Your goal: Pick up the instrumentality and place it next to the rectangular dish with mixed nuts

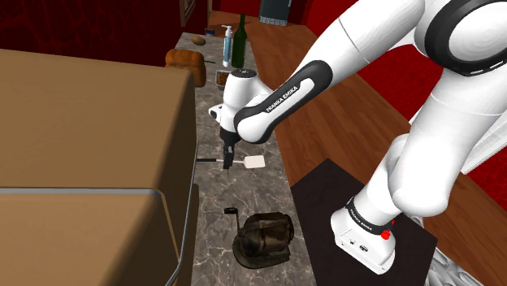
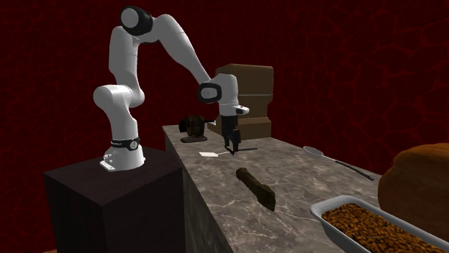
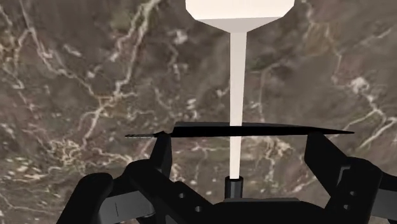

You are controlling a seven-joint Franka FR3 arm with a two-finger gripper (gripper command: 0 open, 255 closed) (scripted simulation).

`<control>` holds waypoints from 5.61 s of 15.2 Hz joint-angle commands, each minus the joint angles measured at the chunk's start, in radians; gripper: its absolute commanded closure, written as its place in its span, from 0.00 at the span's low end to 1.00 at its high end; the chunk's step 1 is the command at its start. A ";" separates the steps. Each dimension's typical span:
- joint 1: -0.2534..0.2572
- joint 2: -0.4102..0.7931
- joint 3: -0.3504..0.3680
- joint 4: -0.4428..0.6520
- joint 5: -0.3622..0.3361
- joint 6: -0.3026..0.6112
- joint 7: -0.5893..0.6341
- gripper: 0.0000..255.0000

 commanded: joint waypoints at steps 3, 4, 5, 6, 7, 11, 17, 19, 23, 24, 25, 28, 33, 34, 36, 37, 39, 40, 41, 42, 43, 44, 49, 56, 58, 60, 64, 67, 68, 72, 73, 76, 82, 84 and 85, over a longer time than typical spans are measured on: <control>-0.001 0.004 -0.001 -0.001 0.000 0.003 -0.001 0.00; -0.001 0.004 -0.001 -0.001 0.000 0.003 -0.001 0.00; -0.001 0.004 -0.001 -0.001 0.000 0.003 -0.001 0.00; -0.001 0.004 0.000 -0.001 0.000 0.003 -0.001 0.00; -0.001 0.003 0.000 -0.001 0.000 0.002 -0.001 1.00; 0.000 0.005 0.000 0.000 -0.001 0.003 0.002 1.00; -0.001 -0.009 0.000 0.000 0.002 -0.010 -0.002 1.00; -0.002 -0.033 0.001 0.002 0.005 -0.037 -0.003 1.00; -0.003 -0.079 0.002 0.010 0.011 -0.091 -0.006 1.00; -0.003 -0.090 0.003 0.013 0.012 -0.105 -0.007 1.00; -0.004 -0.101 0.003 0.016 0.013 -0.118 -0.008 1.00; -0.004 -0.133 0.003 0.025 0.017 -0.159 -0.009 1.00; -0.005 -0.181 0.003 0.046 0.021 -0.228 -0.011 1.00; -0.005 -0.190 0.003 0.051 0.022 -0.242 -0.011 1.00; -0.005 -0.208 0.002 0.061 0.023 -0.270 -0.012 1.00; -0.005 -0.216 0.002 0.067 0.024 -0.284 -0.012 1.00; -0.005 -0.229 0.002 0.076 0.024 -0.305 -0.012 1.00; -0.017 -0.220 -0.012 0.086 0.024 -0.308 -0.037 1.00; -0.029 -0.211 -0.025 0.097 0.024 -0.311 -0.062 1.00; -0.041 -0.201 -0.038 0.109 0.024 -0.314 -0.087 1.00; -0.052 -0.190 -0.051 0.122 0.024 -0.317 -0.111 1.00; -0.064 -0.179 -0.064 0.136 0.024 -0.321 -0.136 1.00; -0.122 -0.109 -0.121 0.225 0.031 -0.345 -0.255 1.00; -0.206 0.020 -0.183 0.398 0.053 -0.397 -0.410 1.00; -0.231 0.063 -0.197 0.458 0.062 -0.417 -0.451 1.00; -0.256 0.108 -0.209 0.523 0.071 -0.439 -0.490 1.00; -0.309 0.209 -0.227 0.672 0.090 -0.493 -0.563 1.00; -0.350 0.294 -0.237 0.803 0.104 -0.542 -0.611 1.00; -0.365 0.325 -0.239 0.851 0.108 -0.561 -0.625 1.00; -0.425 0.463 -0.245 1.074 0.125 -0.650 -0.676 1.00; -0.441 0.503 -0.245 1.140 0.129 -0.678 -0.687 1.00; -0.494 0.649 -0.244 1.389 0.139 -0.782 -0.712 1.00; -0.552 0.871 -0.234 1.742 0.145 -0.913 -0.721 1.00; -0.548 0.861 -0.235 1.698 0.146 -0.878 -0.724 1.00; -0.547 0.859 -0.235 1.680 0.146 -0.863 -0.726 1.00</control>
